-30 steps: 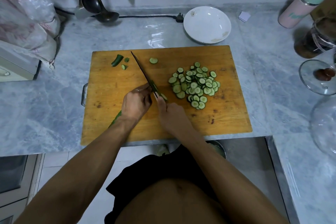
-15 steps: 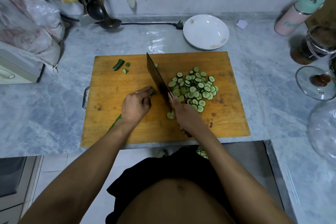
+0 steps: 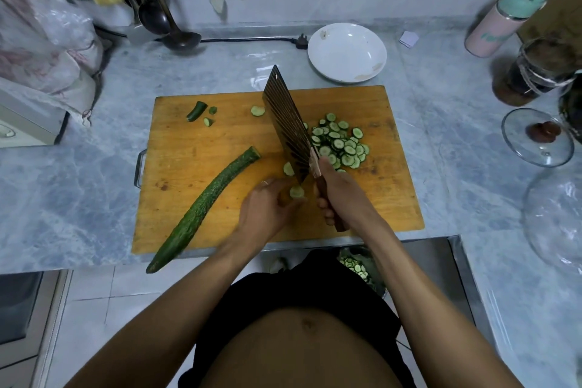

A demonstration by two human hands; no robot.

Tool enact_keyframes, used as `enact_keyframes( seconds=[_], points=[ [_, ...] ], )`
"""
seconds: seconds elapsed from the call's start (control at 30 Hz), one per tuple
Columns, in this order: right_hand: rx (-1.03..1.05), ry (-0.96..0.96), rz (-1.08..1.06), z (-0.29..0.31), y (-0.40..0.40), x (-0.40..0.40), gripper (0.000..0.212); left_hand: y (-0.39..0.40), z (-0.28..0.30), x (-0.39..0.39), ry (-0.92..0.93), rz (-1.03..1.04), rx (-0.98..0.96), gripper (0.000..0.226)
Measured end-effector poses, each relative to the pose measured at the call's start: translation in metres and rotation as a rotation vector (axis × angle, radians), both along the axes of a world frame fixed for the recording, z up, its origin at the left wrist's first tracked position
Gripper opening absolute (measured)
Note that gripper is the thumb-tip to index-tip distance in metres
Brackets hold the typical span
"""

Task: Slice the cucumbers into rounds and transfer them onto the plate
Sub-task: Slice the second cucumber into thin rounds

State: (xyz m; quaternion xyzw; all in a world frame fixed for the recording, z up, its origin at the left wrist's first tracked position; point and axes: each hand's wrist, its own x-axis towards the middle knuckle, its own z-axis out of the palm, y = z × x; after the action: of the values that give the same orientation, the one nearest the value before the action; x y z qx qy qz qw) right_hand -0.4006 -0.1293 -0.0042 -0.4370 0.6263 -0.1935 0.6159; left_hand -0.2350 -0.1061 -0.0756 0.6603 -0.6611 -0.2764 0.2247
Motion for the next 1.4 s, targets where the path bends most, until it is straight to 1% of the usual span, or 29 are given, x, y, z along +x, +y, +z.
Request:
enact_keyframes(
  seconds=[0.07,0.13,0.23,0.3,0.37,0.43,0.5,0.6,0.67,0.73,0.8,0.9,0.93,0.97,1.03,1.07,1.1,1.17,1.23,1.3,1.37,1.4],
  points=[
    [-0.013,0.001,-0.014,0.001,-0.003,-0.001,0.067,-0.006,-0.004,-0.01,-0.01,0.049,0.012,0.032],
    [-0.027,0.01,-0.024,0.004,-0.004,-0.004,0.067,-0.011,-0.009,-0.012,-0.083,0.065,0.038,0.029],
    [-0.043,0.021,-0.021,0.01,-0.003,-0.012,0.065,-0.013,-0.013,-0.011,-0.119,0.127,0.017,0.026],
    [-0.046,0.038,-0.001,0.012,-0.002,-0.019,0.065,-0.013,-0.013,-0.01,-0.092,0.126,0.014,0.032],
    [-0.043,0.041,0.019,0.012,-0.001,-0.025,0.066,-0.012,-0.013,-0.007,-0.084,0.047,0.05,0.046],
    [-0.039,0.039,0.028,0.011,0.001,-0.03,0.065,-0.013,-0.014,-0.001,-0.115,-0.064,0.067,0.053],
    [-0.028,0.046,0.039,0.011,0.004,-0.033,0.064,-0.016,-0.017,0.004,-0.126,-0.121,0.027,0.048],
    [-0.06,0.071,0.074,0.01,0.008,-0.039,0.064,-0.027,-0.019,0.002,-0.081,-0.028,-0.049,0.032],
    [-0.172,0.135,0.123,0.007,0.011,-0.045,0.063,-0.034,-0.016,-0.003,-0.034,0.038,-0.053,0.027],
    [-0.309,0.244,0.187,0.005,0.013,-0.05,0.064,-0.038,-0.011,-0.005,0.043,0.09,-0.066,0.024],
    [-0.389,0.345,0.232,0.003,0.012,-0.054,0.064,-0.038,0.0,0.0,0.134,0.177,-0.133,0.021],
    [-0.48,0.503,0.283,0.0,0.01,-0.057,0.062,-0.039,0.026,0.015,0.234,0.337,-0.357,0.022],
    [-0.506,0.551,0.301,-0.002,0.009,-0.057,0.062,-0.039,0.036,0.02,0.234,0.352,-0.428,0.023],
    [-0.522,0.59,0.32,-0.004,0.008,-0.057,0.063,-0.041,0.045,0.023,0.209,0.329,-0.49,0.024],
    [-0.528,0.643,0.36,-0.007,0.007,-0.057,0.062,-0.048,0.061,0.027,0.121,0.168,-0.567,0.03],
    [-0.527,0.66,0.38,-0.007,0.006,-0.056,0.061,-0.054,0.067,0.027,0.066,0.039,-0.56,0.034],
    [-0.527,0.679,0.401,-0.006,0.006,-0.055,0.059,-0.059,0.071,0.026,0.015,-0.106,-0.508,0.037],
    [-0.53,0.73,0.446,-0.003,0.005,-0.052,0.058,-0.072,0.072,0.022,-0.07,-0.367,-0.327,0.04],
    [-0.543,0.775,0.496,0.001,0.003,-0.047,0.058,-0.083,0.07,0.012,-0.169,-0.524,-0.121,0.047],
    [-0.564,0.802,0.535,0.003,0.002,-0.044,0.058,-0.093,0.064,0.002,-0.268,-0.588,0.066,0.052],
    [-0.567,0.818,0.553,0.004,0.001,-0.042,0.058,-0.098,0.062,-0.005,-0.239,-0.552,0.164,0.053],
    [-0.568,0.825,0.56,0.004,0.001,-0.043,0.058,-0.099,0.062,-0.006,-0.192,-0.52,0.16,0.054]
  ],
)
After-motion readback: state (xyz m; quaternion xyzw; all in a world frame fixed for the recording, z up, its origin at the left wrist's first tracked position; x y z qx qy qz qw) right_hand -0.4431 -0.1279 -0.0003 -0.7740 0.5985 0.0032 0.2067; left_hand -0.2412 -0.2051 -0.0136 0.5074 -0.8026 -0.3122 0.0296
